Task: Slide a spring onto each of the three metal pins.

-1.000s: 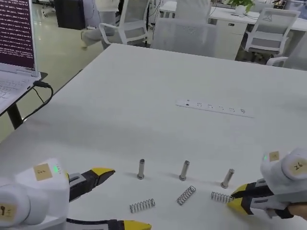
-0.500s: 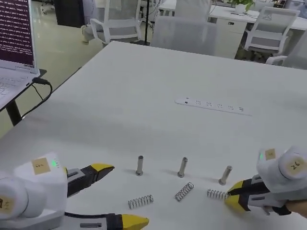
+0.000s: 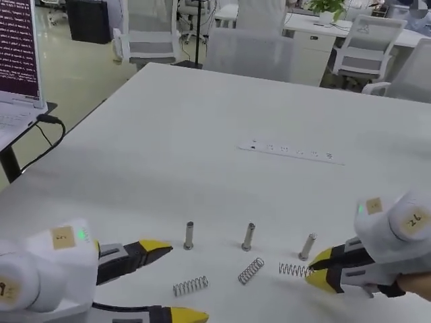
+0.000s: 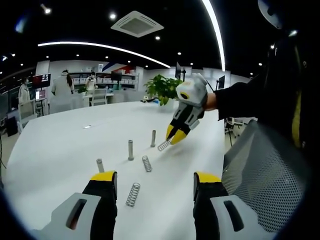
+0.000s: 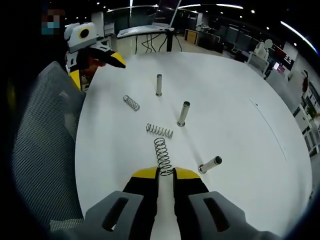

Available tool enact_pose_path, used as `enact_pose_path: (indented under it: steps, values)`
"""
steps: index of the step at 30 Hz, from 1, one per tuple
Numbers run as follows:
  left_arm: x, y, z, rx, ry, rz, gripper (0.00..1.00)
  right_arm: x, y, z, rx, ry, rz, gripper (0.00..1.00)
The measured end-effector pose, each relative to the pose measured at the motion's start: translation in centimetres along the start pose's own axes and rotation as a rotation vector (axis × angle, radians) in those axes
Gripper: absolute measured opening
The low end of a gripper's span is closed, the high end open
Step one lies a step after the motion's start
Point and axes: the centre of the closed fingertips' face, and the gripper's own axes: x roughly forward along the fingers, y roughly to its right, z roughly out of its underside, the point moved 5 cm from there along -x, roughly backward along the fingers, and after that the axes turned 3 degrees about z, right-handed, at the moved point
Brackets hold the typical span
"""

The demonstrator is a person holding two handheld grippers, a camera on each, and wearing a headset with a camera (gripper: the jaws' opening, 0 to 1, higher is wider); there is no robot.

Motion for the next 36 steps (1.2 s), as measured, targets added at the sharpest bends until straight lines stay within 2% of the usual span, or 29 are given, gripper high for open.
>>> enact_pose_path:
  steps: [3,8,12,16,24,27,30,32,36]
  values:
    - [0.2,0.2,-0.5,0.005,0.008,0.025,0.53,-0.6,-1.0,-0.7,-0.018,-0.002,-0.033,0.08]
    - [0.4,0.6,-1.7,0.016,0.035,0.064,0.45,-1.8,-2.6,-2.7,-0.043,0.031,-0.073,0.08]
    - [0.8,1.2,-2.4,0.023,0.038,0.099,0.41,-2.8,-3.7,-4.7,-0.057,0.072,-0.102,0.08]
    - [1.3,1.9,-3.1,0.053,0.035,0.136,0.39,-3.3,-4.6,-6.0,-0.100,0.080,-0.127,0.08]
    - [2.3,2.9,-3.5,0.086,0.033,0.192,0.32,-3.4,-6.1,-7.6,-0.151,0.091,-0.190,0.08]
    - [2.4,3.1,-3.6,0.096,0.043,0.205,0.31,-3.4,-6.7,-8.0,-0.175,0.083,-0.209,0.08]
    - [2.5,3.3,-3.8,0.097,0.061,0.217,0.26,-3.4,-7.2,-8.3,-0.182,0.084,-0.238,0.08]
    - [2.5,3.3,-4.0,0.104,0.076,0.218,0.23,-3.5,-7.3,-8.4,-0.185,0.085,-0.237,0.08]
    - [2.6,3.4,-4.0,0.113,0.072,0.222,0.21,-3.7,-7.6,-9.0,-0.197,0.093,-0.238,0.08]
